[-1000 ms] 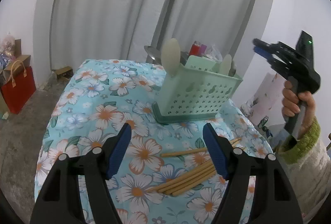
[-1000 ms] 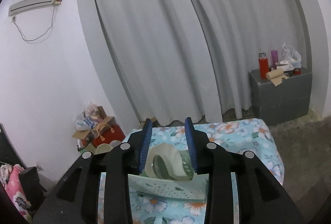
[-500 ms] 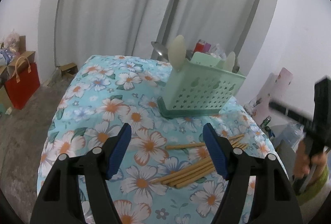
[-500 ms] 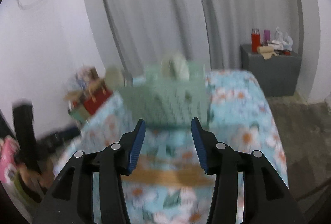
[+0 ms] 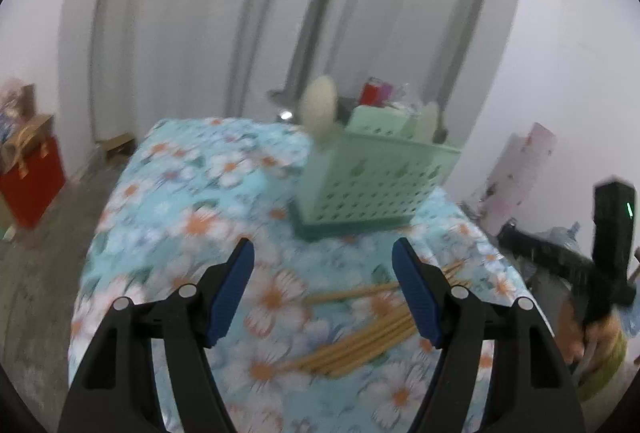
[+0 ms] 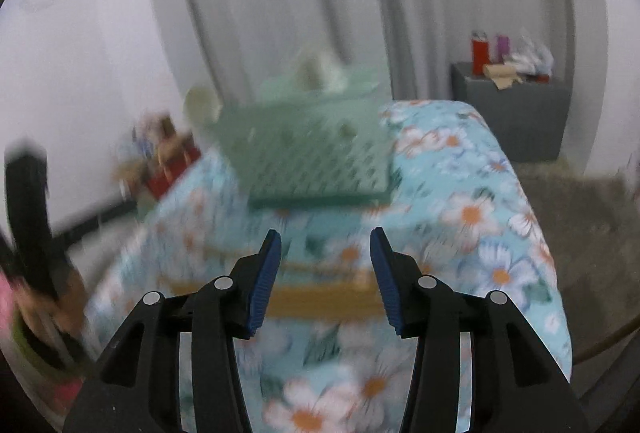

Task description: Organize utensils

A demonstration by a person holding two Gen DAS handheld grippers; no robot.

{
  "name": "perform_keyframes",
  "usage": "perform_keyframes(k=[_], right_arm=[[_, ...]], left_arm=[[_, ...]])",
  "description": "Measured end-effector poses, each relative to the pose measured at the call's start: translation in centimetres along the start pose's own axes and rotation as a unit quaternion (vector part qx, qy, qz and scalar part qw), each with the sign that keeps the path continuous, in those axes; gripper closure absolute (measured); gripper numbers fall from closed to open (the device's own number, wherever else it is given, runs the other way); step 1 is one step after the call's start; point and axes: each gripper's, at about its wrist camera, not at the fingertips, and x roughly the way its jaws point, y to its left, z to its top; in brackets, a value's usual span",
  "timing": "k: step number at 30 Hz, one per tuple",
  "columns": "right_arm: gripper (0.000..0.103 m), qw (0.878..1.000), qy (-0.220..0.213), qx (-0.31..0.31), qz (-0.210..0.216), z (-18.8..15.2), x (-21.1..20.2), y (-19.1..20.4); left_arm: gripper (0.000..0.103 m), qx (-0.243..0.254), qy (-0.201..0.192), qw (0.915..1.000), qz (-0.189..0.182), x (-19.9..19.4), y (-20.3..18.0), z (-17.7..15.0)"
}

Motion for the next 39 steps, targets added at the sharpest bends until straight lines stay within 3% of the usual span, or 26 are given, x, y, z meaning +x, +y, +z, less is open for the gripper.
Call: perform_keyframes(k=[5,8,12,15,17,22,25,39], right_arm=[[0.056,0.991,-0.029,0.108,0.072,5.6,1.4,-5.3],[0.056,0.983,-0.011,0.148,0.105,8.2,4.2,-7.0],[0.057,0.979,0.021,0.157,0.132,10.0,7.7,-7.3],[0.065,0.977,0.051,0.159,0.136,10.3,10.0,-7.0],[0.076,0.976,0.066,0.163,0.130,10.4,11.1,-7.0],[0.087,0.970,0.073,0.193,0.125,10.0,10.7,-7.7],[0.088,0.966,0.086,0.212,0.123,9.9,10.5,-8.2],[0.088,0.953,0.125,0.257,0.100,10.3,7.8,-8.4]], left_arm=[[0.034,0.043,0.006,0.9989,-0.020,3.8,-1.5,2.3],[0.034,0.073,0.029,0.9969,-0.011,6.6,-2.0,3.4],[0.034,0.101,0.046,0.9938,-0.006,9.3,-2.1,4.5],[0.034,0.109,0.059,0.9923,-0.005,11.2,-2.2,4.7],[0.034,0.106,0.060,0.9925,-0.011,11.9,-2.1,4.9],[0.040,0.083,0.052,0.9950,-0.017,12.7,-1.9,5.4],[0.042,0.049,0.054,0.9968,-0.031,12.8,-1.1,5.9],[0.043,0.003,0.101,0.9939,-0.044,11.3,-2.9,5.4]])
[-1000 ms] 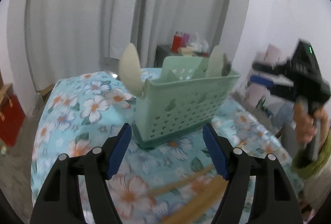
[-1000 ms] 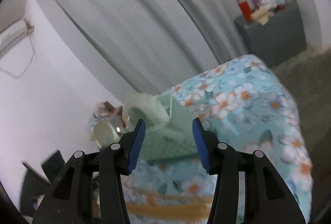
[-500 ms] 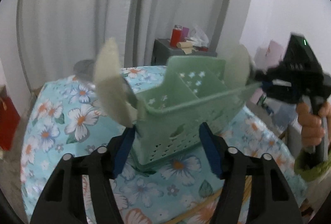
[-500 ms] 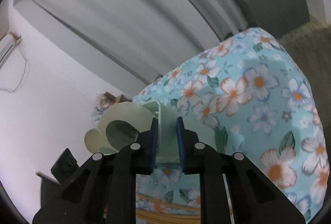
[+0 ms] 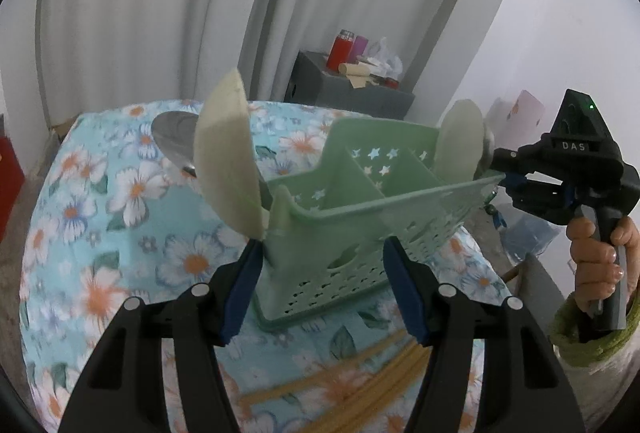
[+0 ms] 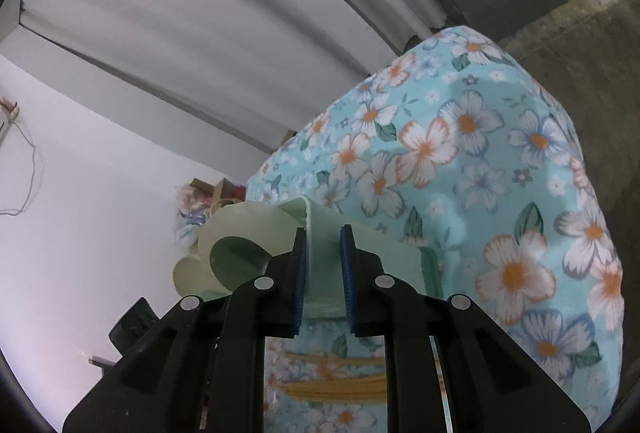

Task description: Organize utensils

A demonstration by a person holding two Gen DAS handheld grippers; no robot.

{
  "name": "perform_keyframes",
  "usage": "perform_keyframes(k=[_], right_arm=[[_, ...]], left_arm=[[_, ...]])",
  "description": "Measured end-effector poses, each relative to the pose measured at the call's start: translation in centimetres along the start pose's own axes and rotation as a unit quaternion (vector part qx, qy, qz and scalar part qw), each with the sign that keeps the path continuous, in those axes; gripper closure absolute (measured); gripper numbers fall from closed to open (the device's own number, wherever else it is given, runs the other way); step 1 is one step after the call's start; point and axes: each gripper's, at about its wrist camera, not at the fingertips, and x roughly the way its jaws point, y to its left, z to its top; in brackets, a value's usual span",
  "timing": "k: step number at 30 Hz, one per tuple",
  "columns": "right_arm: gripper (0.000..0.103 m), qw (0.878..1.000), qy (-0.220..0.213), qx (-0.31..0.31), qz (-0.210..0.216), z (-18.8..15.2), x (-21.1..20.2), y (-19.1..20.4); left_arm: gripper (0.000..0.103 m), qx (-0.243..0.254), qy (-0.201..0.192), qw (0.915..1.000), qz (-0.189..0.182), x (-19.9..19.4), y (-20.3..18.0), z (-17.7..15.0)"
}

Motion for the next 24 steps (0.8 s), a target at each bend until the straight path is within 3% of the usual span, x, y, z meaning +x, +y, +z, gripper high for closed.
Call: perform_keyframes(k=[9,12,14,20,24], right_arm=[[0.088,1.000,-0.006,0.012,0.009,-0.6,0.1,-1.3],[0.085,1.000,-0.007,0.019,0.023,-0.5,-0.1,-1.5],[0.077,0.999,-0.019,0.015,0.022,-0.5,-0.7,-1.4],[0.066,0.997,-0.082,-0.015,-0.009,-1.7,-4.3,-1.2],[0.062,0.989,-0.123,-0.064,-0.054,-4.9,-6.3,-0.5]], left_arm=[[0.043,0.018,-0.004,0.9998,0.011,0.3,-0.7,-1.0],[0.042,0.006,-0.003,1.0000,0.005,0.0,-0.2,-1.1],[0.035,-0.004,-0.001,1.0000,0.006,-0.2,0.4,-1.3],[0.030,-0.008,-0.011,0.9998,0.011,-2.7,1.1,-2.9],[0.029,-0.012,-0.035,0.9992,0.017,-5.7,1.7,-4.7]])
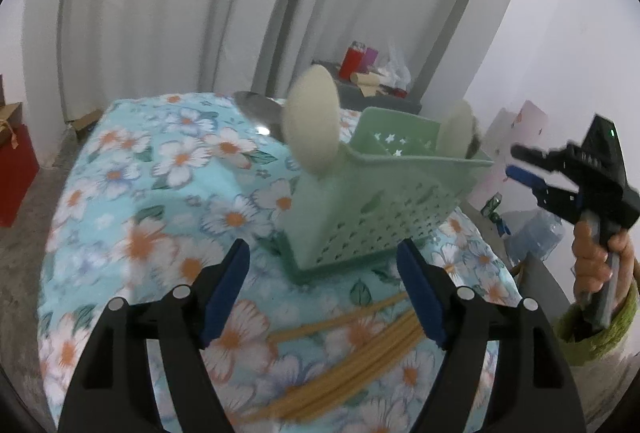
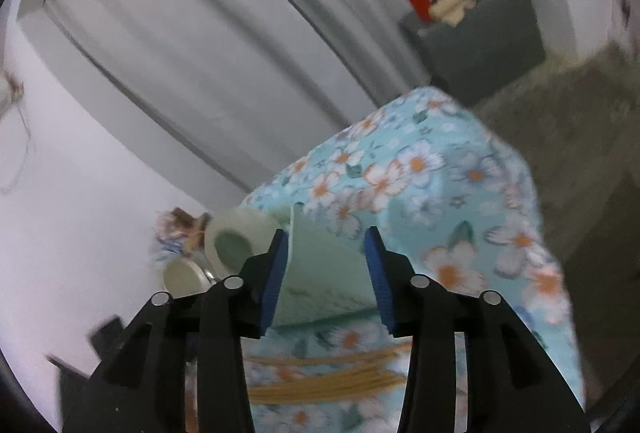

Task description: Organize utensils

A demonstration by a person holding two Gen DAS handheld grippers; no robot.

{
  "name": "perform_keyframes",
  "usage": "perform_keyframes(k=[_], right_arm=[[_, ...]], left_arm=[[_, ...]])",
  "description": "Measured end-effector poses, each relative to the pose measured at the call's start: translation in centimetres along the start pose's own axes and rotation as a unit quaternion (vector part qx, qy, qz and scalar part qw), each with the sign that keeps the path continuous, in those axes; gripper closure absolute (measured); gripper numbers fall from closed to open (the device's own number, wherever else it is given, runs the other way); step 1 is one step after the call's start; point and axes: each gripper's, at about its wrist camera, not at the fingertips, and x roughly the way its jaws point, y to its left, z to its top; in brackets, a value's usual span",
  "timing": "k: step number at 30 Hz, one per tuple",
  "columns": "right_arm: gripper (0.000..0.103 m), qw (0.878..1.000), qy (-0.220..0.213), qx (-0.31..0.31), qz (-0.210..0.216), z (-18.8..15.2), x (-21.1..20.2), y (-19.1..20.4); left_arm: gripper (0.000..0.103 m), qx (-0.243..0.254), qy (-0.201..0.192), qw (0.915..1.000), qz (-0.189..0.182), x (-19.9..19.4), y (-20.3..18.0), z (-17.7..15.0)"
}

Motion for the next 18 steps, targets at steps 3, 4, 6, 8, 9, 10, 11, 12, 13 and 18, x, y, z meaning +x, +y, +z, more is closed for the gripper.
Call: perform_keyframes(k=[3,4,6,8,9,10,11,12,13,18], right_arm=[[0.061,0.997,-0.008,-0.059,-0.049,-3.3,-0.8,1.3],[0.060,0.994,-0.006,-0.082,-0.065,-4.8,-0.8,1.9],[0.057,0.989,0.006,-0.121,-0.082,-7.6,-0.6,2.9],[0.055,0.981,0.027,-0.164,-0.097,-10.8,0.2,3.9],[0.055,0.977,0.036,-0.183,-0.108,-12.2,0.6,4.2],[0.055,0.971,0.047,-0.200,-0.120,-13.7,1.0,4.6],[0.055,0.967,0.060,-0.215,-0.124,-15.1,1.5,4.8],[0.055,0.963,0.069,-0.225,-0.127,-16.4,1.7,4.9],[0.055,0.961,0.074,-0.233,-0.132,-17.3,1.8,5.0],[0.053,0.939,0.096,-0.284,-0.166,-21.3,2.7,5.1]], left_arm=[[0.029,-0.009,-0.014,0.9998,0.006,-2.1,0.6,-1.4],[0.029,-0.011,-0.015,0.9998,0.007,-2.6,0.8,-1.8],[0.029,-0.010,-0.015,0.9997,0.014,-3.5,1.1,-2.8],[0.029,-0.004,-0.015,0.9996,0.022,-4.3,0.8,-4.0],[0.029,0.001,-0.015,0.9995,0.029,-4.7,0.6,-4.7],[0.029,0.005,-0.014,0.9994,0.031,-4.9,0.6,-5.3],[0.029,0.008,-0.014,0.9993,0.033,-5.3,0.3,-5.9],[0.029,0.010,-0.012,0.9993,0.035,-5.5,0.1,-6.6],[0.029,0.011,-0.009,0.9993,0.035,-5.6,-0.1,-7.2],[0.029,-0.014,0.016,0.9996,0.017,-5.1,-0.6,-9.9]])
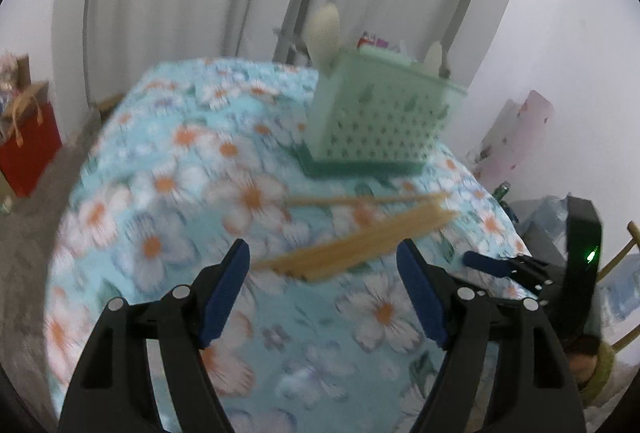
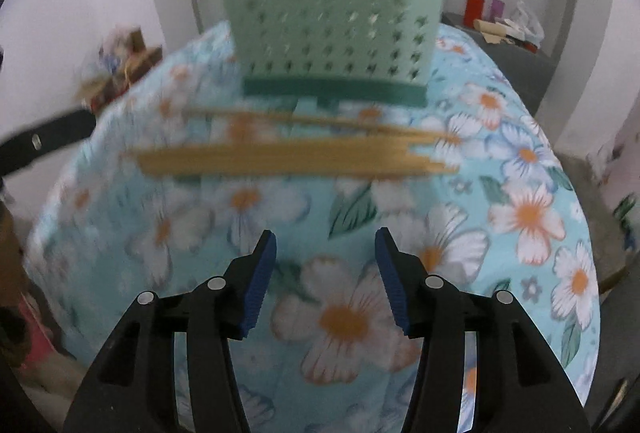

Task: Organize utensils
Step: 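Reach the left gripper down to the wooden chopsticks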

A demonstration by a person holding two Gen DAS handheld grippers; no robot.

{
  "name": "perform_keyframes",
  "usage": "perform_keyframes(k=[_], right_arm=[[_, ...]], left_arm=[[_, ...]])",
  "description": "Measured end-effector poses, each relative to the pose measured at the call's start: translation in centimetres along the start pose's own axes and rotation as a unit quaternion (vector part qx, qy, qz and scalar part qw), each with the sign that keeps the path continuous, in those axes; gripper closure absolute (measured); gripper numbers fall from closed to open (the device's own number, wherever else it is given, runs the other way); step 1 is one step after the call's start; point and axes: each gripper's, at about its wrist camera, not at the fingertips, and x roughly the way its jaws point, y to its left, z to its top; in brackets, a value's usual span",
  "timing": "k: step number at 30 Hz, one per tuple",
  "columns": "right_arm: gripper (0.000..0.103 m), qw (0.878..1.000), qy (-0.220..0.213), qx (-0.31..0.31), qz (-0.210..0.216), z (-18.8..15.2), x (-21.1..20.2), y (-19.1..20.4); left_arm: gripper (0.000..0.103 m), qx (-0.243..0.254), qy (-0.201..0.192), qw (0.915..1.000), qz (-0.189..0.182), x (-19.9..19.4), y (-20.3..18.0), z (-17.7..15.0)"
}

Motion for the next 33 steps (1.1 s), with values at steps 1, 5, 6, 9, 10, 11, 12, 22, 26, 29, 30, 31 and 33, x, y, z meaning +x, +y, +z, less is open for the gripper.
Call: perform_keyframes(k=[1,5,6,9,10,11,12,22,26,29,30,31,33], right_arm=[[0.052,1.000,0.000,-0.006,-0.005,-0.3,0.2,0.3],[0.051,1.000,-0.008,-0.018,-0.017,-0.5,0.1,0.8],[0.051,1.000,-0.008,-0.016,-0.016,-0.6,0.1,0.7],[0.051,1.000,-0.007,-0.014,-0.015,-0.4,0.6,0.9],[0.051,1.000,-0.008,-0.013,-0.014,-0.4,0.6,1.0],[0.051,1.000,-0.008,-0.013,-0.014,-0.4,0.6,0.9],[0.051,1.000,-0.007,-0.013,-0.014,-0.4,0.6,0.9],[0.050,1.000,-0.011,-0.011,-0.007,-0.5,0.6,1.0],[0.050,1.000,-0.013,-0.006,-0.003,-0.5,0.7,1.0],[0.050,1.000,-0.013,-0.006,0.000,-0.4,0.9,0.9],[0.050,1.000,-0.013,-0.005,0.001,-0.4,0.9,0.9],[0.050,1.000,-0.014,-0.004,0.001,-0.4,0.9,0.9],[0.050,1.000,-0.014,-0.001,0.002,-0.4,0.9,0.8]], left_arm=[[0.031,-0.006,0.005,1.0000,-0.005,0.3,-0.1,-0.3],[0.044,-0.026,0.016,0.9992,-0.025,1.3,-0.3,-0.9],[0.045,-0.030,0.017,0.9990,-0.028,1.4,-0.2,-0.8],[0.053,-0.037,0.018,0.9986,-0.032,1.8,0.1,-0.5],[0.056,-0.035,0.017,0.9987,-0.033,1.9,0.2,-0.2],[0.059,-0.026,0.015,0.9990,-0.031,2.1,0.1,0.3],[0.060,-0.009,0.012,0.9995,-0.026,2.2,-0.1,1.0],[0.068,0.110,0.074,0.9903,0.042,6.4,0.0,4.5],[0.068,0.044,0.070,0.9966,0.000,4.7,0.7,3.3],[0.069,-0.030,0.079,0.9953,-0.047,3.6,1.1,1.6],[0.069,-0.056,0.087,0.9924,-0.067,3.5,1.3,1.0],[0.070,-0.078,0.096,0.9888,-0.084,3.5,1.3,0.4],[0.070,-0.125,0.106,0.9796,-0.116,3.8,1.7,-0.7]])
